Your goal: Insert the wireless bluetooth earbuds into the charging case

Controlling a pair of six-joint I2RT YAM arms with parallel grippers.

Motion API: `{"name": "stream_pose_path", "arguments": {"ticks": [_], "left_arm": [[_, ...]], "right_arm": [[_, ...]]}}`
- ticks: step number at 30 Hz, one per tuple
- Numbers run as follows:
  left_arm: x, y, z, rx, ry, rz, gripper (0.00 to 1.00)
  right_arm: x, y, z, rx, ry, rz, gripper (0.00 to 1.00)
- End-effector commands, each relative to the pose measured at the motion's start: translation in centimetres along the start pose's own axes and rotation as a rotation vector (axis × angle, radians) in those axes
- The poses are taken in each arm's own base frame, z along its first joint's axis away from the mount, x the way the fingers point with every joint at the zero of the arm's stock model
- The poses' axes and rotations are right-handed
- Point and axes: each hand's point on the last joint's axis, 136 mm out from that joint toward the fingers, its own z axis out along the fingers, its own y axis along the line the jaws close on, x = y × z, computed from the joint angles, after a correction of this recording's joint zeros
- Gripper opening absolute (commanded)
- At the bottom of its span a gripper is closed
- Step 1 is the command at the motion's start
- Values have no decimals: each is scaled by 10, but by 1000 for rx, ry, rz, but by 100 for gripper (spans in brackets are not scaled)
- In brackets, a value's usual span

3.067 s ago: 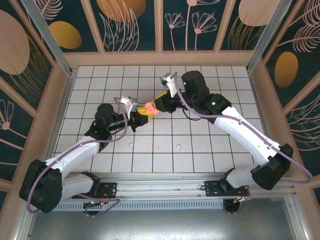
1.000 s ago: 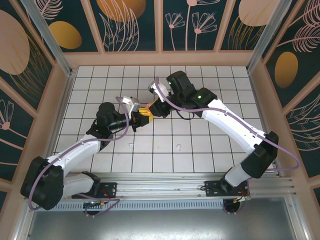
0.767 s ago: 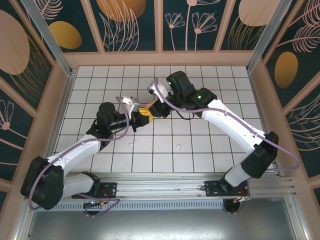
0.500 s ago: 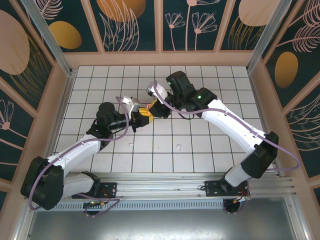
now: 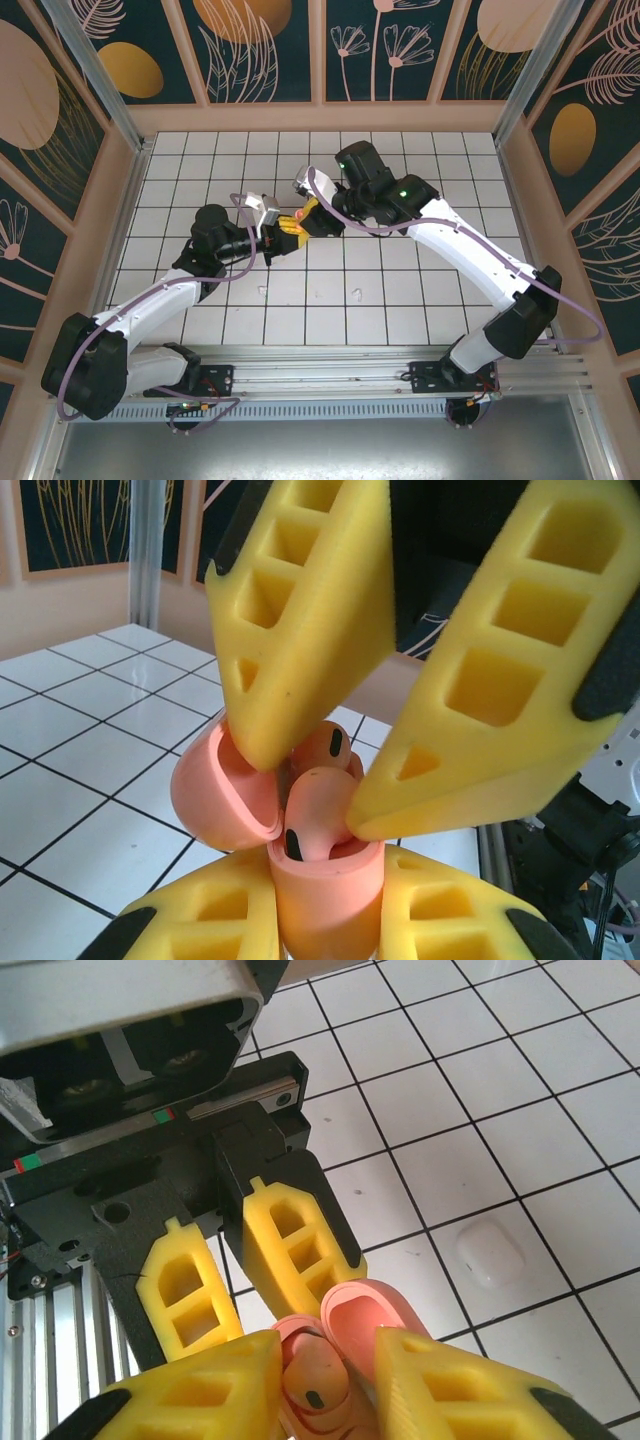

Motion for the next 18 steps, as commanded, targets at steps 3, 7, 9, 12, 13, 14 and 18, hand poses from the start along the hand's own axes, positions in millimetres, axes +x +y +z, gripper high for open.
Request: {"name": "stream_pose_path", "arguments": {"ticks": [3, 7, 9, 12, 13, 14, 18], "left_arm": [[-19, -15, -1, 61, -49, 56, 0], [-19, -14, -1, 59, -47, 57, 0], [-18, -13, -1, 54, -44, 57, 0], [-15, -11, -1, 44, -40, 53, 0], [-15, -11, -1, 43, -40, 52, 0], [-14, -11, -1, 42, -36, 50, 0], [-13, -11, -1, 40, -33, 50, 0]], "right_arm": [[-8, 1, -16, 25, -27, -52, 41], [-15, 4, -20, 6, -46, -44, 47], [-22, 4, -24, 4, -66, -32, 48], [-33, 1, -34, 12, -106, -2, 49], [-36, -2, -37, 23, -118, 11, 49], [-41, -4, -41, 31, -135, 24, 49], [-54, -11, -56, 61, -200, 77, 49]]}}
